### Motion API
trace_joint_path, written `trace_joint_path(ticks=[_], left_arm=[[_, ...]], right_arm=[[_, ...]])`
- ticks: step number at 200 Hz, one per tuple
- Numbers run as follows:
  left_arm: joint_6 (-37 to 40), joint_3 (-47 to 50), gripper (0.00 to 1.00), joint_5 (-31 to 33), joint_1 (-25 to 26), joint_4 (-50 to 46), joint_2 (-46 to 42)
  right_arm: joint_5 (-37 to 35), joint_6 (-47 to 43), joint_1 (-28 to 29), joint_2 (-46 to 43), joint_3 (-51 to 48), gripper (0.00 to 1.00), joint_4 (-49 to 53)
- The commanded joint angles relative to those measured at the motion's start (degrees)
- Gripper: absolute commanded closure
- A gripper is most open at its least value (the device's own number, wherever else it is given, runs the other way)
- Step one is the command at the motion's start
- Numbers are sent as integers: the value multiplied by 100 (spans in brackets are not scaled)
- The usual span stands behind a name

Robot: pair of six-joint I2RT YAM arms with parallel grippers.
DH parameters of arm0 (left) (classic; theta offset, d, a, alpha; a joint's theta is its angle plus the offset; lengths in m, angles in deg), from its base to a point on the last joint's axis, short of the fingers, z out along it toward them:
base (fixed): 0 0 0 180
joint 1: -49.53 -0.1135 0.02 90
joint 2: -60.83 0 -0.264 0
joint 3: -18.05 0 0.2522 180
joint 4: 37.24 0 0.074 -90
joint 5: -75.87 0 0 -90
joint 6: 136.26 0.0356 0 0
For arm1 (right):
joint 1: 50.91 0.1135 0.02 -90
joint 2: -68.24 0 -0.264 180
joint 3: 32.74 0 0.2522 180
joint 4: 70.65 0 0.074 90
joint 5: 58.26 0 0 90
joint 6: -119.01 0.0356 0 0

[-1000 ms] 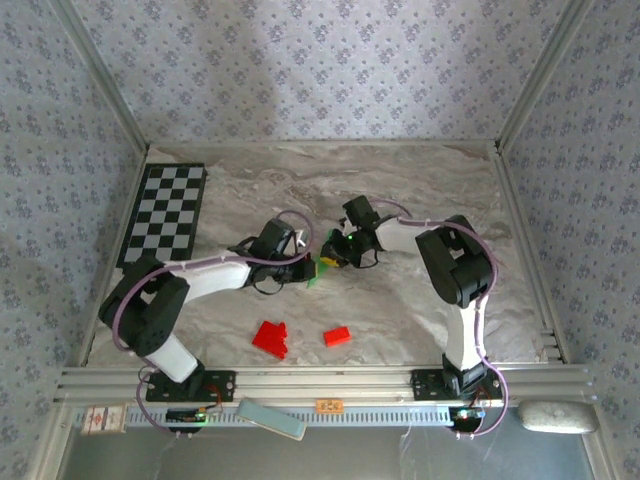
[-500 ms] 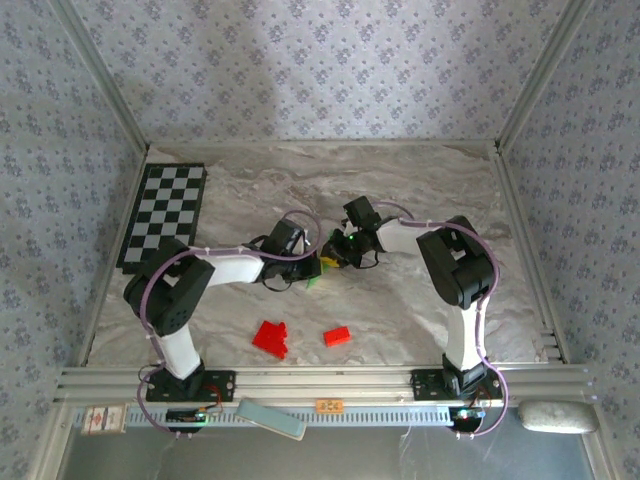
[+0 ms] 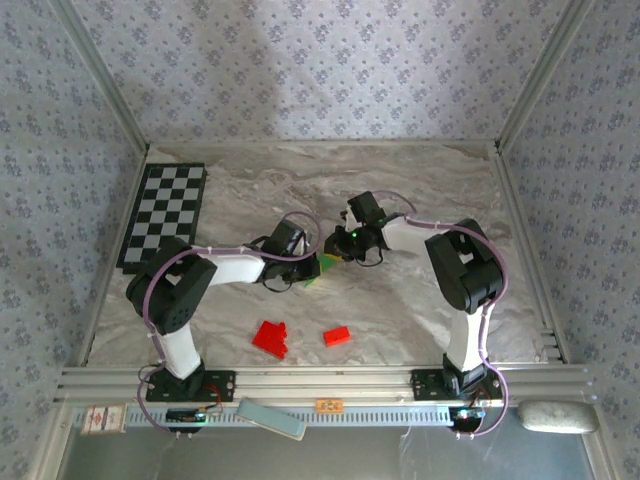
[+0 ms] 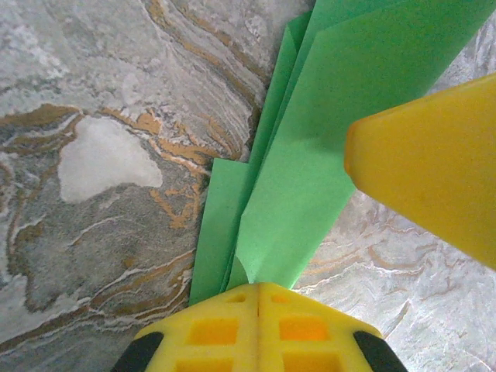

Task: Fold a paper plane with a square sheet of paper (pick it up from the middle)
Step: Fold the wing for the fifth time at the center of the table.

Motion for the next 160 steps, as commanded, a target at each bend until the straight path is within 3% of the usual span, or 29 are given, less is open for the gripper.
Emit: trace_joint_path(ticks=[1,74,160], left_arm=[[-69,84,100,359,26,-459,202],[-168,45,100,508,33,-936,275],[-191,238,100,496,32,-1043,306]], right_arm=[[-88,-458,43,-21,-142,81,-6],[-181,-790,-89,375,-132,82,-43],[-257,-957,-1557,597,-219,82,-196]])
